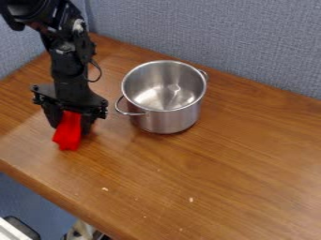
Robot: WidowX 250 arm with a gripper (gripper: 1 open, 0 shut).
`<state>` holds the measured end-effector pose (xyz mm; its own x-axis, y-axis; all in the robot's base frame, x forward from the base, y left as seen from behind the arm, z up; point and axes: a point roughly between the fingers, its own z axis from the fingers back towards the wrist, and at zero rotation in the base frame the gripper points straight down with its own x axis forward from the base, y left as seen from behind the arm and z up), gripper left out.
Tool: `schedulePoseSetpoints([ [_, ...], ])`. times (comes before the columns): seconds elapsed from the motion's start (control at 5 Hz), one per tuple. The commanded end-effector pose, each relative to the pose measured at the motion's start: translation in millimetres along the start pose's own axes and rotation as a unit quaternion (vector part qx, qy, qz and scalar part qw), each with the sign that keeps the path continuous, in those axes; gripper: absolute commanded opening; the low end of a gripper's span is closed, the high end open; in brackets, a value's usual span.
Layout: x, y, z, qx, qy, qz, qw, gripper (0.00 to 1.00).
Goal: Put the red object in the metal pot
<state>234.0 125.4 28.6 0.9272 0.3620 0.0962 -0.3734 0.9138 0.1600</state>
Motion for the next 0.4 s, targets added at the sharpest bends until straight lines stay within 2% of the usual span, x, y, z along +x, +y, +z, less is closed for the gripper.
schedulePoseSetpoints([
  [0.0,0.6,7.9,4.7,0.006,-0.006,0.013,0.9999,0.0],
  [0.2,-0.3,9.2,4.1,0.008,-0.004,0.018,0.9998,0.0],
])
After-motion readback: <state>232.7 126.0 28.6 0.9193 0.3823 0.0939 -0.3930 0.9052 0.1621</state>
